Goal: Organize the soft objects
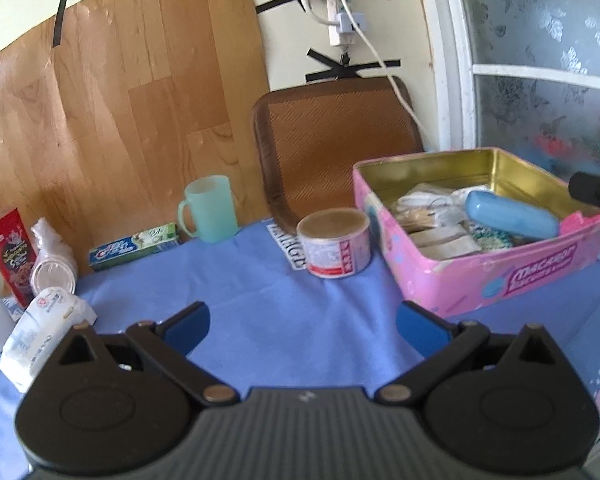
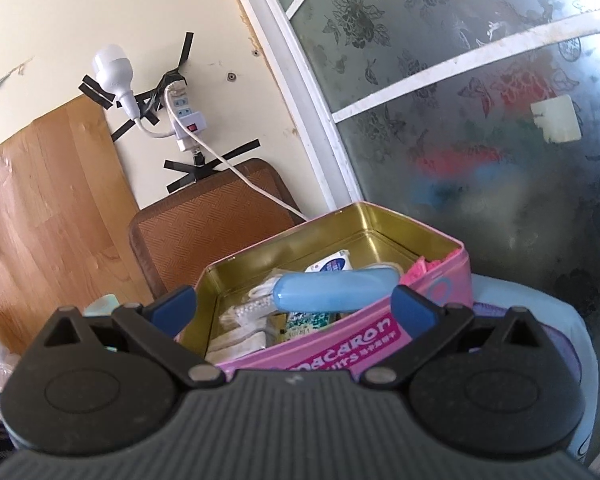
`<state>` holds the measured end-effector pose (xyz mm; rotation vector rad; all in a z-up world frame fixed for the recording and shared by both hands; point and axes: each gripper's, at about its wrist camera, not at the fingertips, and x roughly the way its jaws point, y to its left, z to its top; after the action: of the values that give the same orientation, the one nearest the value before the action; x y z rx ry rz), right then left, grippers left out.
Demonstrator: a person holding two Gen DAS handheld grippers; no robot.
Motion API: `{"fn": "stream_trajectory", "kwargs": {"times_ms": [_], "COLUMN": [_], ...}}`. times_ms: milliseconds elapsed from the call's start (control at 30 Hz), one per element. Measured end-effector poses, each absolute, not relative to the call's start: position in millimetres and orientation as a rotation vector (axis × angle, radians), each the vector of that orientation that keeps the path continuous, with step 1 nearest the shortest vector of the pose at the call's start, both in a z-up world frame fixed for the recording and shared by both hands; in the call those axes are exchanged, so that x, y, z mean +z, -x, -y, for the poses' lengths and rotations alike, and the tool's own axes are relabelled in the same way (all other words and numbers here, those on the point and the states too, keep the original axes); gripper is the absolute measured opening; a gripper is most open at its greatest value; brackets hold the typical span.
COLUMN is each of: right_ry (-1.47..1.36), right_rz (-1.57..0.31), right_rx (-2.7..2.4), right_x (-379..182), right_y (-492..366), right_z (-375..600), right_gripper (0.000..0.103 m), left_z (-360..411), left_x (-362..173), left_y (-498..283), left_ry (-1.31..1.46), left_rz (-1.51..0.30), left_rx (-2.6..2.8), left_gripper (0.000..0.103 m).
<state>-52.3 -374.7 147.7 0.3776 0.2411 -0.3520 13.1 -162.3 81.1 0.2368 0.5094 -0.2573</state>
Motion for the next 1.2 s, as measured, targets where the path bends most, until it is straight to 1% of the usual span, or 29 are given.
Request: {"fn": "stream_trajectory", "kwargs": {"times_ms": [367, 1200], "right_ry": [-0.361, -0.373], "right_rz": [-0.279, -0.301], "right_rx": [-0.298, -0.267], "right_x": [144.5, 143.9], "right_y": [48.0, 49.1], "right_z": [366.6, 364.7], "right_gripper": [0.103, 0.103], "left_z": [162.4, 170.4], "left_x": [66.9, 63.9], "left_y": [-27.1, -27.2], "left_ry": [-0.228, -0.244], "left_rz": [-0.644, -0.679], "left_rx": [-0.278, -0.306], "left_gripper": [0.103, 0.103]}}
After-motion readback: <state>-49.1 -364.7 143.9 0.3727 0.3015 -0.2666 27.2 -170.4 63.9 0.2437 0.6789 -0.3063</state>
